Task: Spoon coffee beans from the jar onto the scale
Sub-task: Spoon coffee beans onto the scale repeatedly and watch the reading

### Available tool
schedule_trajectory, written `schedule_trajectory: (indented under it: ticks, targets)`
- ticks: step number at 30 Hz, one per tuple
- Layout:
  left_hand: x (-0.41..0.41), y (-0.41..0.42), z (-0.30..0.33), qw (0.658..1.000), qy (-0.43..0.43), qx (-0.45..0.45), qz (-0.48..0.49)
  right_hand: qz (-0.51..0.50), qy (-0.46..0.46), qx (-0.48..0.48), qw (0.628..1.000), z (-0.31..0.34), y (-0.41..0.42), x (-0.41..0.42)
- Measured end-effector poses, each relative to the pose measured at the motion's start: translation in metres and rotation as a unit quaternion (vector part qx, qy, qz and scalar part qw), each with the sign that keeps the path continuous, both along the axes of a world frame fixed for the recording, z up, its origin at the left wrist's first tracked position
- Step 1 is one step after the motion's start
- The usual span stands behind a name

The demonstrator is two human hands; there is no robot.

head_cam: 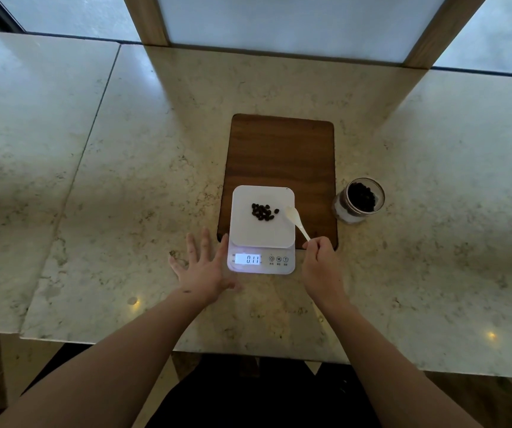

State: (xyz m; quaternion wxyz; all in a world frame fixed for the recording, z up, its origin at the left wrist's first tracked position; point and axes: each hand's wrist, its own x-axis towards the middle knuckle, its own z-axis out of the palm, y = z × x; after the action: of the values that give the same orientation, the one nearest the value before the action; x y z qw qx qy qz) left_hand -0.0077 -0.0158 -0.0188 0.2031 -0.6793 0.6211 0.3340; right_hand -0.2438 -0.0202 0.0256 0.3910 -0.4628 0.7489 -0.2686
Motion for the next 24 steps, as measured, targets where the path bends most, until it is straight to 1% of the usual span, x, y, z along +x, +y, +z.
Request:
schedule_trajectory:
  ticks: [9, 14, 18, 24]
  targets:
    - [0.003, 0.001, -0.001, 1.000, -0.009, 0.005, 0.001, -0.032, 0.005, -0.019, 0.999, 0.008, -0.012, -0.002]
    - [0.001, -0.001, -0.005, 1.000, -0.010, -0.005, -0.001, -0.085, -0.001, -0.055, 0.995, 0.031, -0.031, -0.038]
    - [-0.002, -0.002, 0.000, 1.000, -0.018, -0.009, -0.004, -0.133, 0.025, -0.098, 0.986, 0.039, -0.038, -0.062]
    - [-0.002, -0.003, 0.001, 1.000, -0.019, -0.010, -0.001, -0.163, 0.075, -0.134, 0.975, 0.041, -0.032, -0.080]
